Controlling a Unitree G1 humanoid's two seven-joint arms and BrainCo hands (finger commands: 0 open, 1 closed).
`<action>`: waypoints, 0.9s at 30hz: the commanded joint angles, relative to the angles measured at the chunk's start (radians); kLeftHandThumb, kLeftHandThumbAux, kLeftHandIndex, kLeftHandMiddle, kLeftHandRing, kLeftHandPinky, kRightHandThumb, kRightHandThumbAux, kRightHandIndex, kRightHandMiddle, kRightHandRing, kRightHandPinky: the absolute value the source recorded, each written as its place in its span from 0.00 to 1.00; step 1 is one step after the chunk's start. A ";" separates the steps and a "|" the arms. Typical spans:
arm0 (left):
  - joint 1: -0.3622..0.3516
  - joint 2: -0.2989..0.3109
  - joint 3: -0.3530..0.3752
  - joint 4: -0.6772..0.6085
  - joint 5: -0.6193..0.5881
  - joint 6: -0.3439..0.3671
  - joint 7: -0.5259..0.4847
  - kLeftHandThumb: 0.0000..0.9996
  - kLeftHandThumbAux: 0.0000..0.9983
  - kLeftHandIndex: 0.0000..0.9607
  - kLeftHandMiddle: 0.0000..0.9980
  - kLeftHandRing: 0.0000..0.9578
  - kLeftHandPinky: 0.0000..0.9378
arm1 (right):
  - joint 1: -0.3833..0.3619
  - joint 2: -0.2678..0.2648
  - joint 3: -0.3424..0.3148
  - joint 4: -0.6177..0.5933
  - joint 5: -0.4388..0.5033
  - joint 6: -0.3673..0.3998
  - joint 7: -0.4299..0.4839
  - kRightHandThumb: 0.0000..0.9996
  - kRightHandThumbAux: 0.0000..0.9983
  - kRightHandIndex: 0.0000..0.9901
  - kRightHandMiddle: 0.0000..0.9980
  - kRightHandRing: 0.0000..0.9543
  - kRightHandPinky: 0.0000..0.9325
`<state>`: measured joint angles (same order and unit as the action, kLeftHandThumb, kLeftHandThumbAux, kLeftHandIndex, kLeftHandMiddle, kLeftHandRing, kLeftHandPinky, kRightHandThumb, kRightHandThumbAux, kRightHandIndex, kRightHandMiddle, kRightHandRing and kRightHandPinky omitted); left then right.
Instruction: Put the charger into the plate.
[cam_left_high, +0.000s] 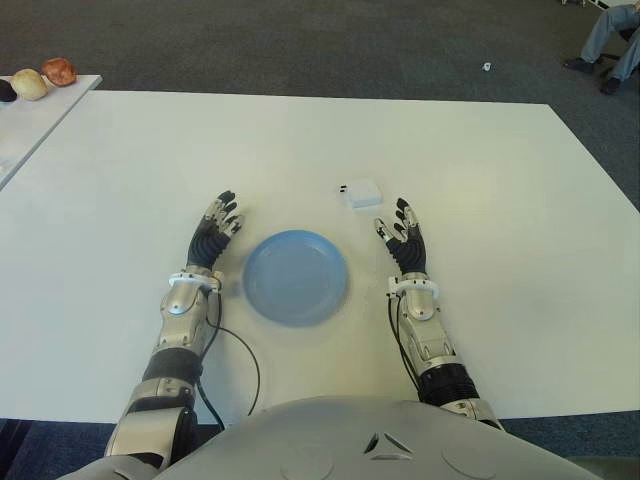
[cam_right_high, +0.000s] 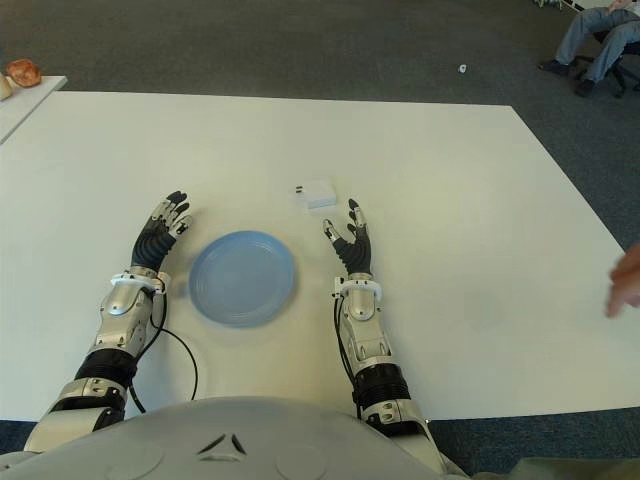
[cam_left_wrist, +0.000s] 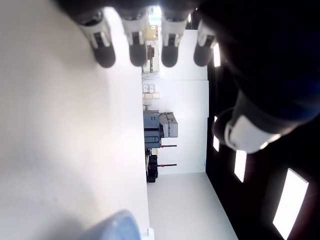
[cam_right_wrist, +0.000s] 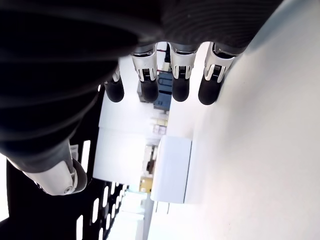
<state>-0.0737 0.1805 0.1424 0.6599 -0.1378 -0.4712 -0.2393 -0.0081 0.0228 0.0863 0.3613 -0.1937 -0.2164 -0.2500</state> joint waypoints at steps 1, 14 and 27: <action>0.018 -0.007 -0.006 0.021 0.008 0.030 -0.005 0.00 0.61 0.00 0.02 0.00 0.00 | 0.021 0.003 -0.003 0.017 -0.005 0.042 0.001 0.11 0.59 0.03 0.06 0.06 0.09; 0.017 -0.006 -0.006 0.026 0.007 0.026 -0.009 0.00 0.61 0.00 0.02 0.00 0.00 | 0.019 0.003 -0.001 0.022 -0.010 0.037 -0.012 0.12 0.58 0.03 0.06 0.06 0.10; 0.019 -0.008 -0.005 0.030 0.009 0.026 -0.004 0.00 0.61 0.00 0.02 0.00 0.00 | 0.019 0.000 0.000 0.018 -0.014 0.046 -0.014 0.11 0.57 0.03 0.06 0.06 0.10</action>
<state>-0.0737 0.1804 0.1419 0.6613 -0.1379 -0.4713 -0.2393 -0.0080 0.0227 0.0886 0.3584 -0.1984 -0.2093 -0.2634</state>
